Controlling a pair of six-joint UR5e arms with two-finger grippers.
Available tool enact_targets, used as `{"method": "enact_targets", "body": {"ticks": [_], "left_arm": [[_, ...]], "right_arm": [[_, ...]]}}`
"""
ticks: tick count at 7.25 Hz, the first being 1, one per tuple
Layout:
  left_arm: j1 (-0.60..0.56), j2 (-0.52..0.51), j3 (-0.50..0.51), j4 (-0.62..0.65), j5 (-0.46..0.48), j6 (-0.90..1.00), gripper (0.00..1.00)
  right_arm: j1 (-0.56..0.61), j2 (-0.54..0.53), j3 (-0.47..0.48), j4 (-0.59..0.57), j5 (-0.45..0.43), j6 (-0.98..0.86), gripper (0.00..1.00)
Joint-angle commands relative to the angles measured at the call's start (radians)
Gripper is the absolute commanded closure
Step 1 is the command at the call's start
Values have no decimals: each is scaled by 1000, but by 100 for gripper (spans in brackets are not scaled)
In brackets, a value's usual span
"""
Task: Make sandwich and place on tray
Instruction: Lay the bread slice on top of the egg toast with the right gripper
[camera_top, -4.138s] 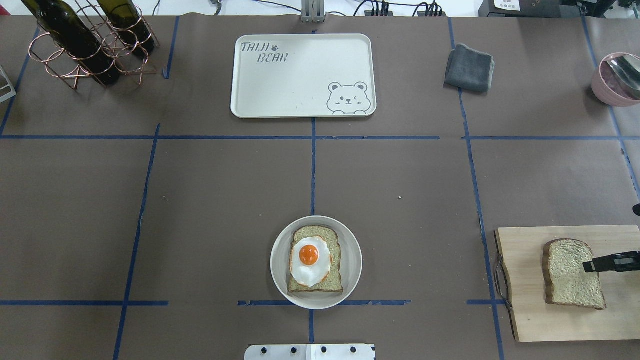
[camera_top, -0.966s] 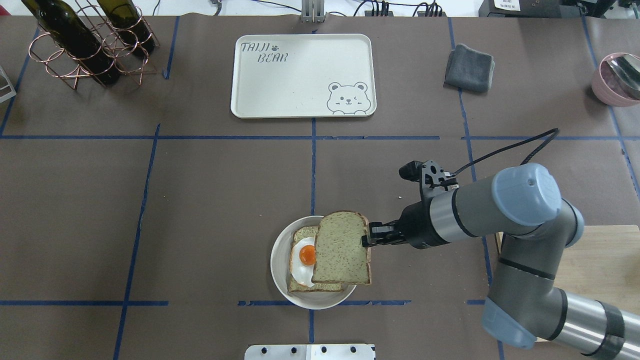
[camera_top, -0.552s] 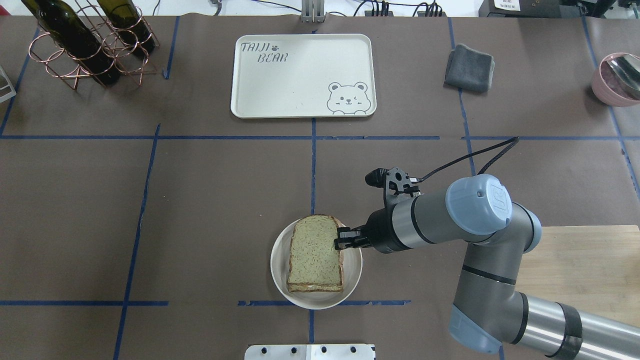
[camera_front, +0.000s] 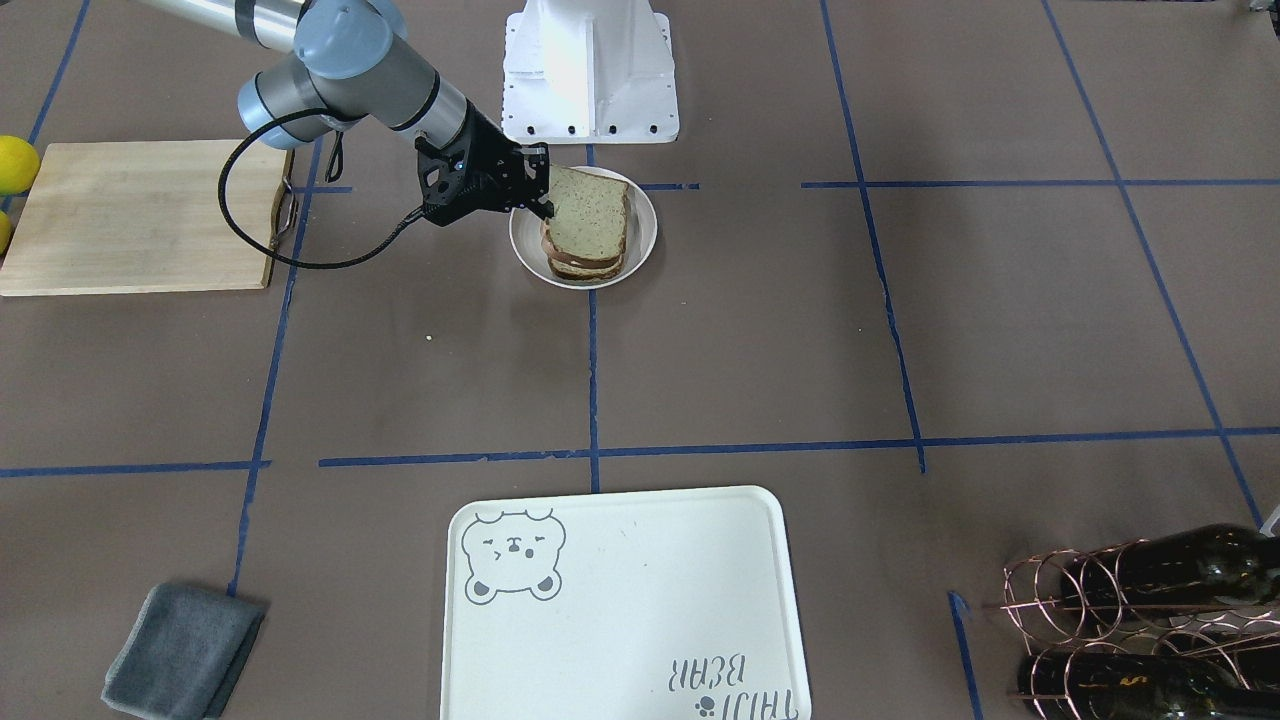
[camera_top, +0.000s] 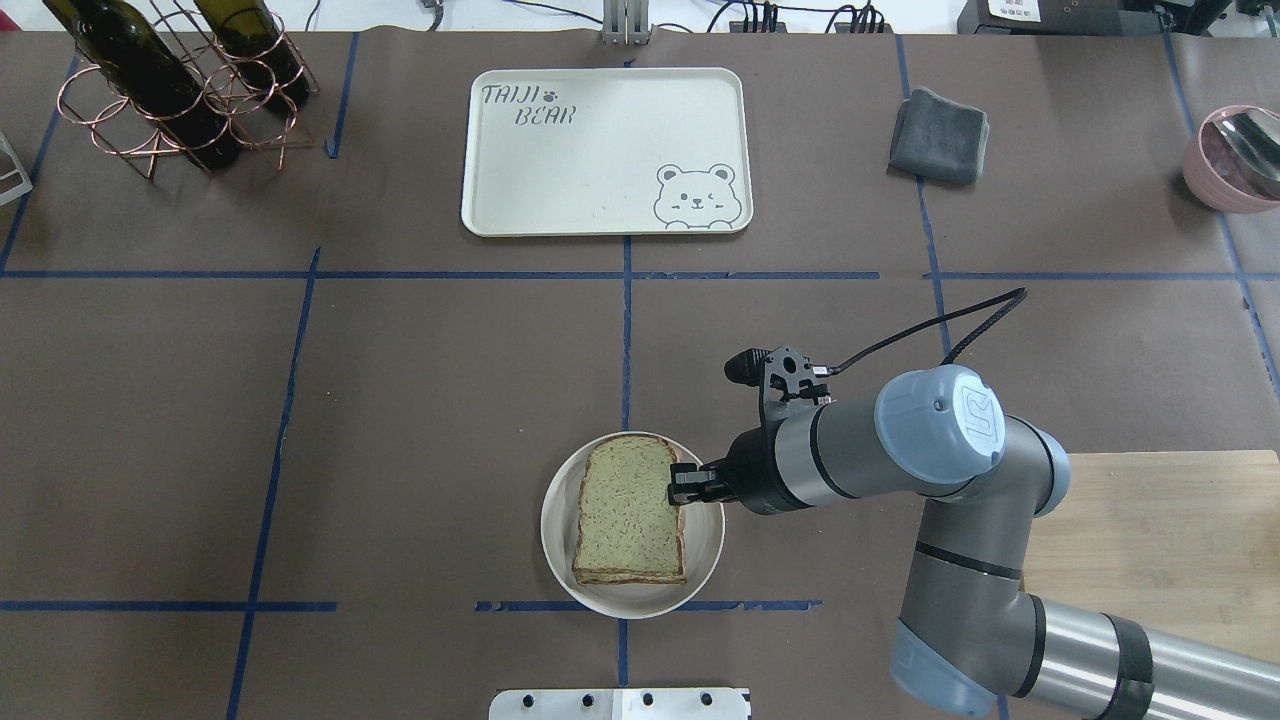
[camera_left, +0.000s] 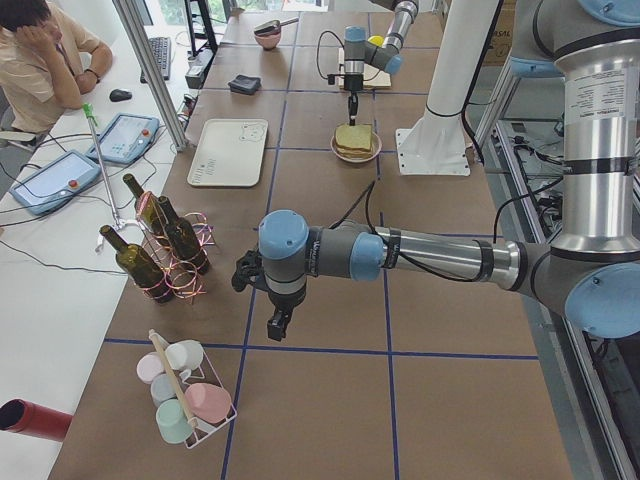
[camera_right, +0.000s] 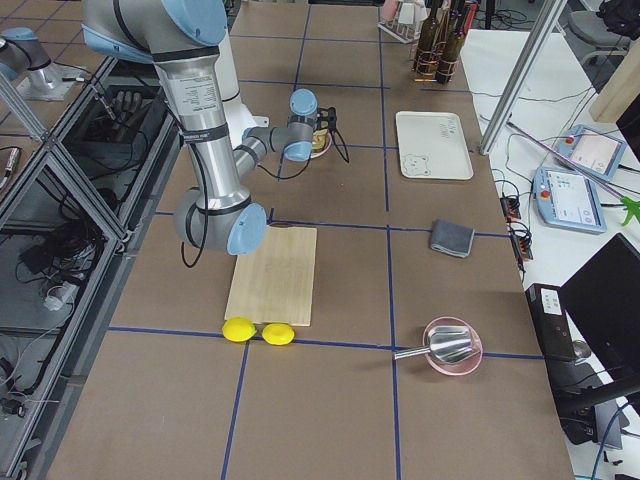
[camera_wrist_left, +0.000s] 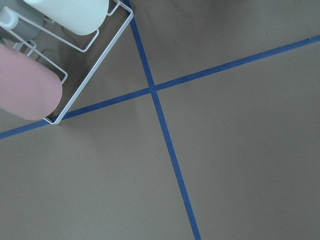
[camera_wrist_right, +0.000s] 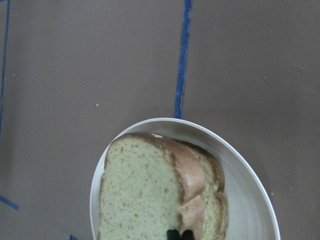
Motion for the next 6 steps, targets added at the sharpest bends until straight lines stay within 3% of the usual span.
{"method": "enact_targets", "body": {"ticks": [1,2,3,4,6], "left_arm": [[0,0,-1,1,0,0,0],[0,0,-1,2,0,0,0],[0,0,-2,2,-2,0,0],[0,-3,-4,2,-2,0,0],[3,-19,-13,-14,-2,-2,0]], "right_arm": [[-5,-3,-14,-1,-8,0,30],[-5,-4,-15,-8,-9,-2,8],[-6,3,-6,-40,-12,-2,0],[23,2,-3,-74,-3,-5,0],[174,2,11,-218,131,-91,0]]}}
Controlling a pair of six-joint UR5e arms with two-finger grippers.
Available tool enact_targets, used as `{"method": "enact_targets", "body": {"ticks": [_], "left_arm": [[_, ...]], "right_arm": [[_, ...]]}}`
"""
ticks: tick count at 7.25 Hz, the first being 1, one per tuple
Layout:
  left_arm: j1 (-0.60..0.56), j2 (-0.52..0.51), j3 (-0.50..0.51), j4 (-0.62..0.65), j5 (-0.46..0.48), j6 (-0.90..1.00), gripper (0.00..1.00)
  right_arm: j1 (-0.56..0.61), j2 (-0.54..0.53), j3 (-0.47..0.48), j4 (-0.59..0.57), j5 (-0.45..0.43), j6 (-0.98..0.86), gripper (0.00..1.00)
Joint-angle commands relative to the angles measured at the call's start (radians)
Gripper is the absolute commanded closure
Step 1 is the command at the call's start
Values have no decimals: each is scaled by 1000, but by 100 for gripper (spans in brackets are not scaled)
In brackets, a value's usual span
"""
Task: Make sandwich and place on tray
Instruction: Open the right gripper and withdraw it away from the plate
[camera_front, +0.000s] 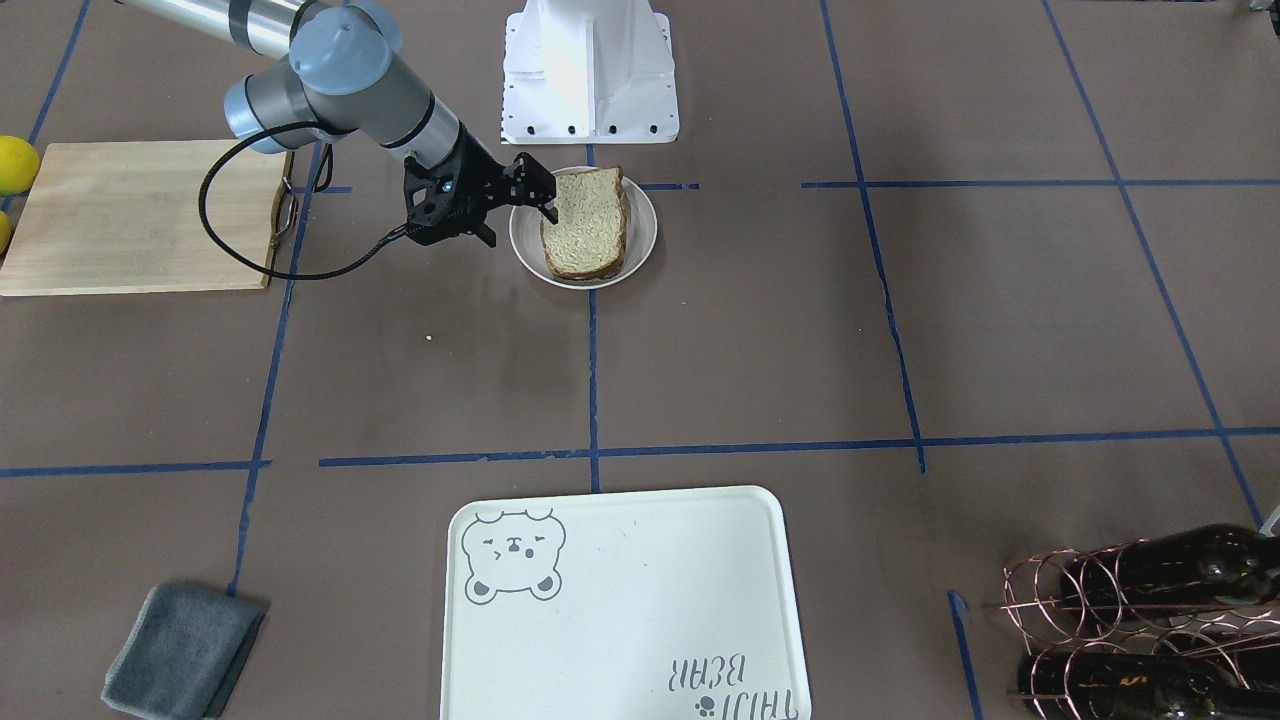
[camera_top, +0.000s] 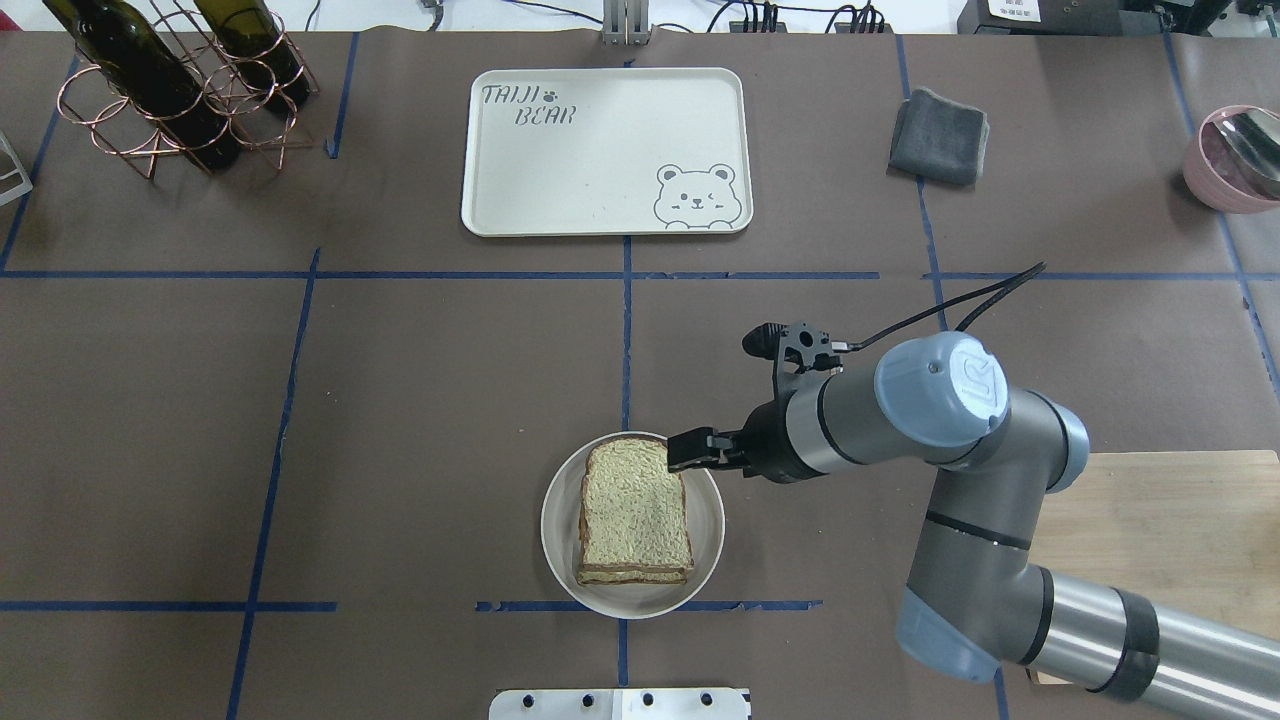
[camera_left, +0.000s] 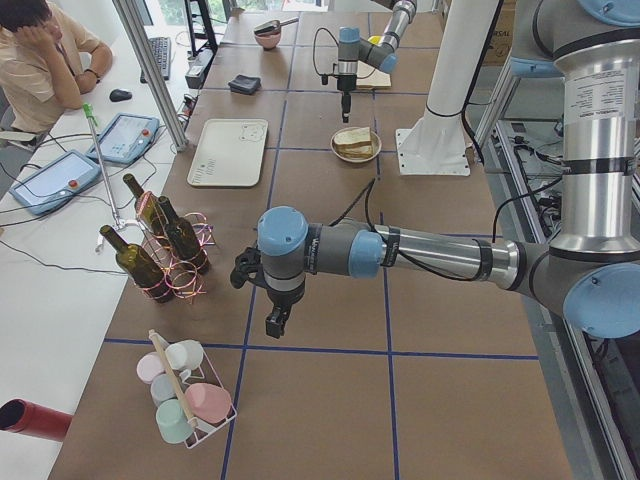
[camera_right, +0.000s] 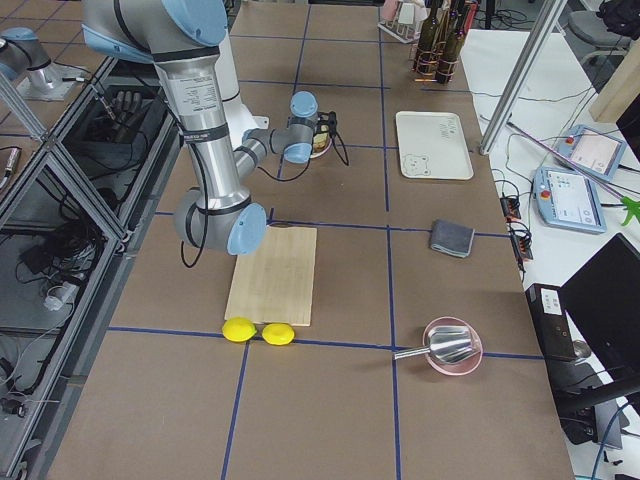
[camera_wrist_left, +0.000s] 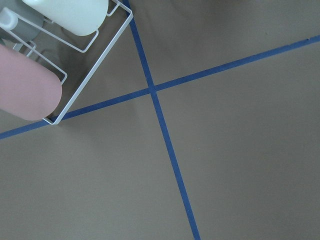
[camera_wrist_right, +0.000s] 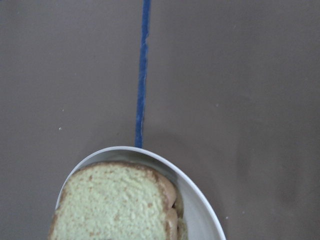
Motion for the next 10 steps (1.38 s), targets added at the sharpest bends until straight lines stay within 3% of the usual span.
{"method": "enact_targets", "body": {"ticks": [1,3,4,5,6,7,10], "left_arm": [[4,-70,19,-61,4,-3,0],[8,-92,37,-141,-3,-10,0],[11,-107,24,-152,-93,-54,0],[16,-110,34,-204,-170,-64,0],[78,-110,6,-259,-181,-70,0],[158,-110,-27,-266,-177,-172,0],[426,-114,-155,-451,-163,-840,0]], "right_arm": [[155,-1,4,-159,122,-179,0],[323,-21,-6,-389,196,-557,0],[409,-59,-14,-492,196,-793,0],[515,-111,-13,-552,202,-995,0],[617,-171,-16,-571,260,-1136,0],[729,-228,-26,-573,315,-1270,0],[943,-387,-23,-568,350,-1433,0]]}}
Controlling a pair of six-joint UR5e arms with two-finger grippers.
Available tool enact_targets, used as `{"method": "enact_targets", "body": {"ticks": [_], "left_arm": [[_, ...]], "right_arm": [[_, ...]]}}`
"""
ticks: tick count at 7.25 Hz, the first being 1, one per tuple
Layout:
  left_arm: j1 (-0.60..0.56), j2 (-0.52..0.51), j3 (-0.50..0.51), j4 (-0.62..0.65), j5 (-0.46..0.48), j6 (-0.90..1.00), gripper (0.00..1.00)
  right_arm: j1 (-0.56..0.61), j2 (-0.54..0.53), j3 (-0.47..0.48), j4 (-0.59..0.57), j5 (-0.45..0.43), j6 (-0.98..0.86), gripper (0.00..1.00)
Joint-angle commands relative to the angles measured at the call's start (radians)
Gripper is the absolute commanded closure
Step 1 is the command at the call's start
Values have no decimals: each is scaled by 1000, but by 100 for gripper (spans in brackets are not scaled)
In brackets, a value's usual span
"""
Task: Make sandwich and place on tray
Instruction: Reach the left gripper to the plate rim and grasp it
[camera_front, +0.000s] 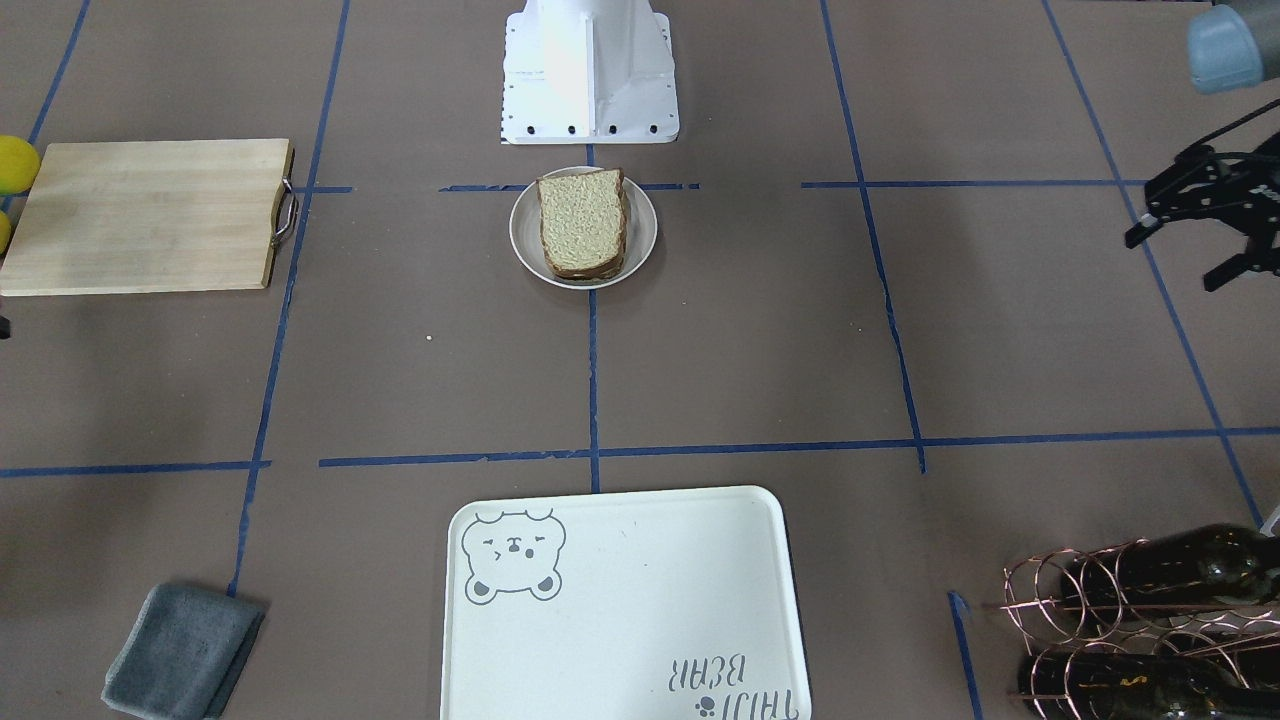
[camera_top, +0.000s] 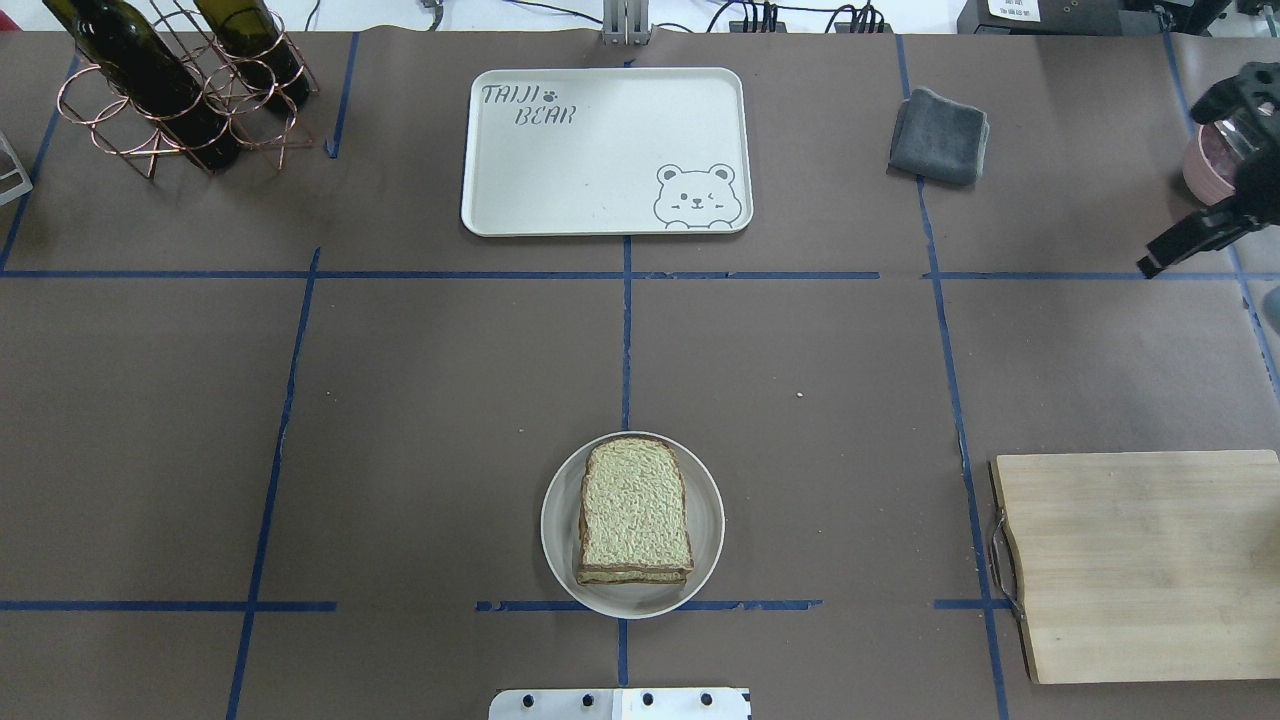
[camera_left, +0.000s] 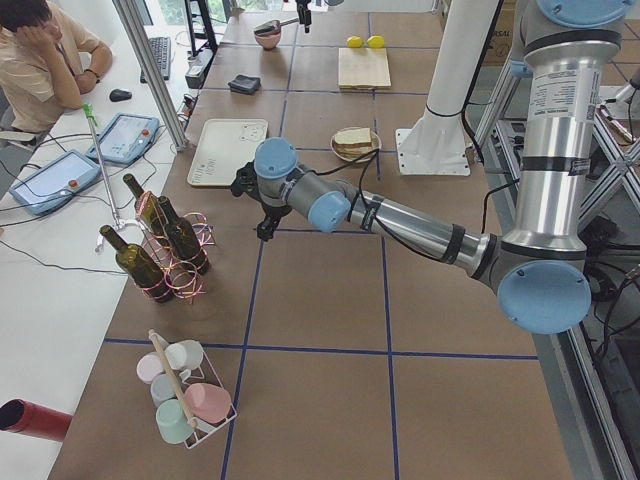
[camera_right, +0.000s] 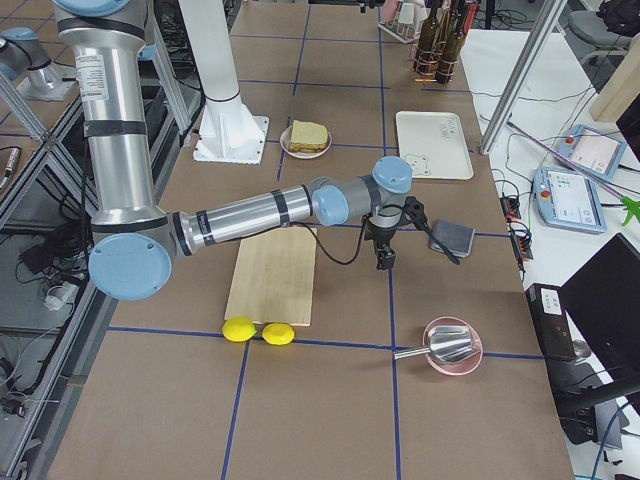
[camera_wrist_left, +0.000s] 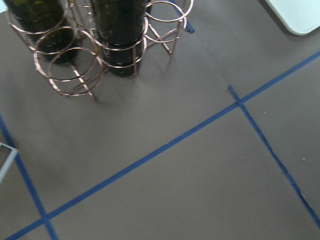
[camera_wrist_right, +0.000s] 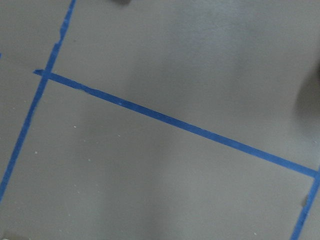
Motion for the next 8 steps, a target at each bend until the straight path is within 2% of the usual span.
{"method": "enact_targets", "body": {"ticks": [1,3,5,6,8], "left_arm": [[222,-2,-72,-180,60,-429,0],[449,-13,-108,-313,201,-715,0],[702,-107,-91,-358,454,-957,3],[793,-161,-57,-356,545,-1054,14],[887,-267,47,-356,666,-1179,39]], "right_arm": [[164,-124,-1,-3,10,-161,0],[241,-215,5,7,27,-212,0],[241,-218,4,11,44,-210,0],[241,-220,4,11,44,-212,0],[241,-220,7,11,44,-210,0]]}}
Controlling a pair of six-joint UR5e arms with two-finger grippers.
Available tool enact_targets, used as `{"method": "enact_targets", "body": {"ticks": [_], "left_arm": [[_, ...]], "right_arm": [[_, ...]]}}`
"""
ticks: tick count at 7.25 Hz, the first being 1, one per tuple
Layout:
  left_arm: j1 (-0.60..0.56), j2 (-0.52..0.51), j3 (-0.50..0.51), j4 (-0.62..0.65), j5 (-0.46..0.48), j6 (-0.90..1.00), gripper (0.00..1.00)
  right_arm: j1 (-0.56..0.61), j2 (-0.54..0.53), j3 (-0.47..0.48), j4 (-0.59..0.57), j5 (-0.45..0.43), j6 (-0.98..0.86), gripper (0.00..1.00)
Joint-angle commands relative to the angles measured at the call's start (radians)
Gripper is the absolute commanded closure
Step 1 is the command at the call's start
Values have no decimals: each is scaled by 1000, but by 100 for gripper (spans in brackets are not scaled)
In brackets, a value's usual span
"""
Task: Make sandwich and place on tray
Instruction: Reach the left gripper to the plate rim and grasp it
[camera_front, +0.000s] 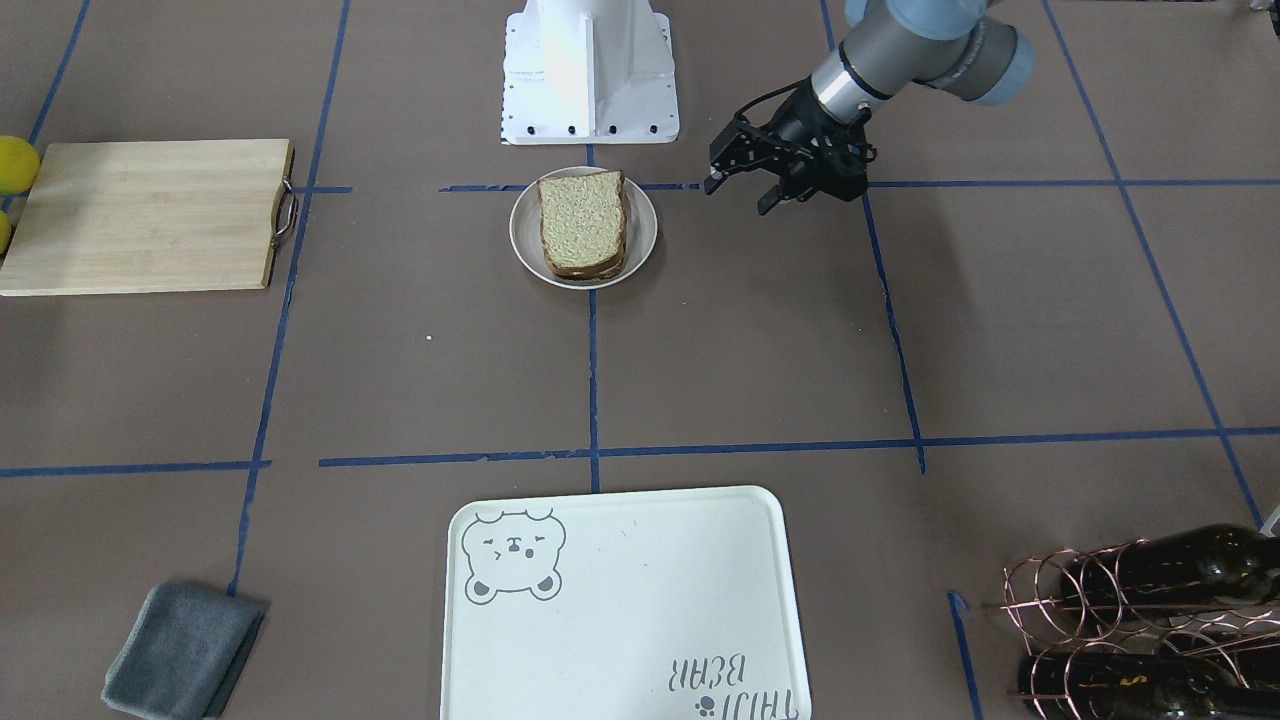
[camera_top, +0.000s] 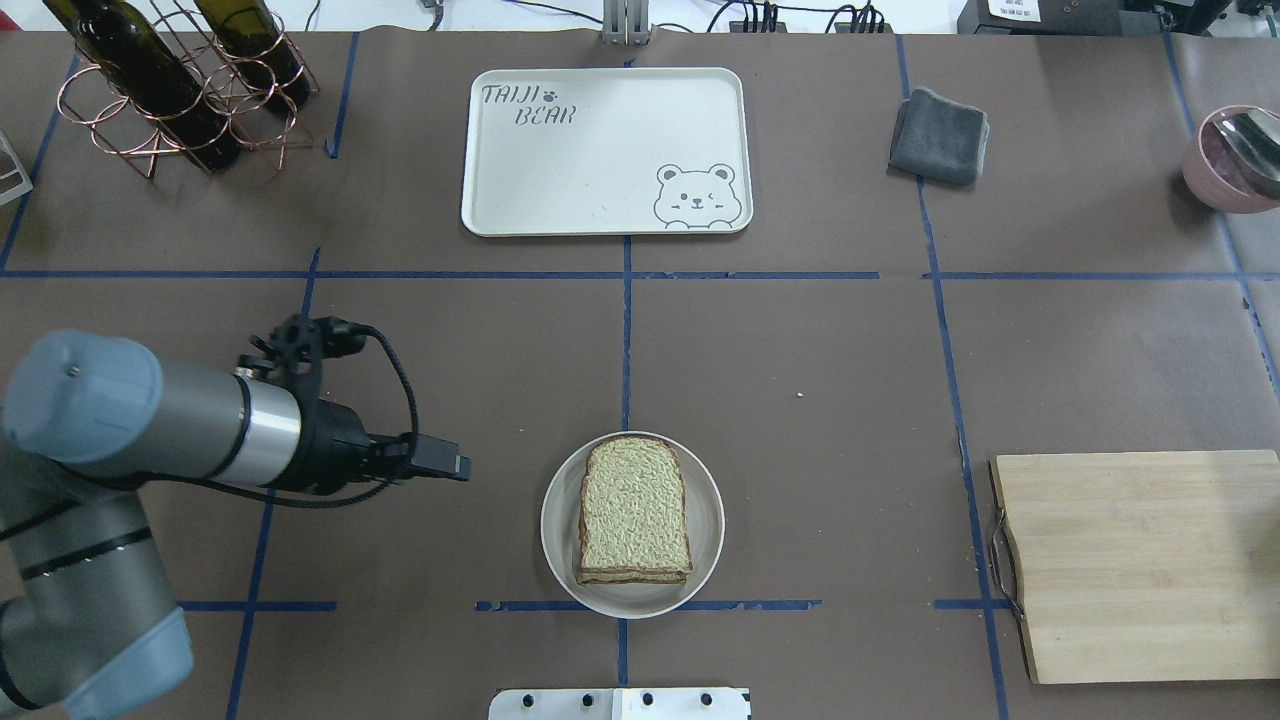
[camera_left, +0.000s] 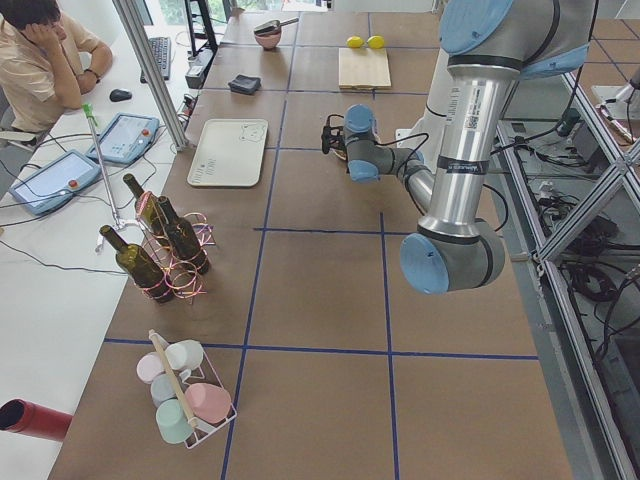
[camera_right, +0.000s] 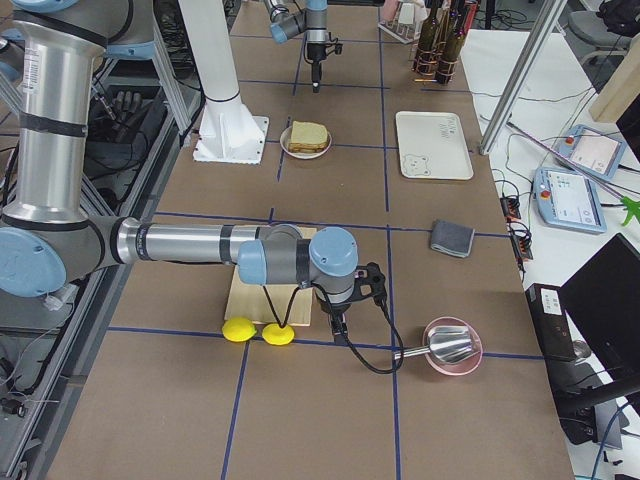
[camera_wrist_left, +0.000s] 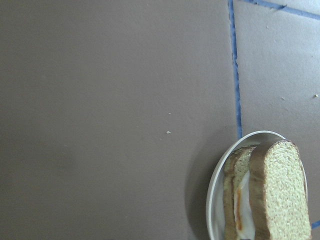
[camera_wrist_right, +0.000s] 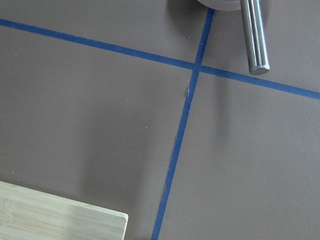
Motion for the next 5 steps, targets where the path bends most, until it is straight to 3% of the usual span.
{"method": "enact_targets", "body": {"ticks": [1,5], "left_arm": [[79,-95,107,-1,111,-89,49],[98,-145,183,-2,111,-87,58]], "right_arm": [[0,-1,1,0,0,0,0],[0,0,1,0,-1,3,0]]}}
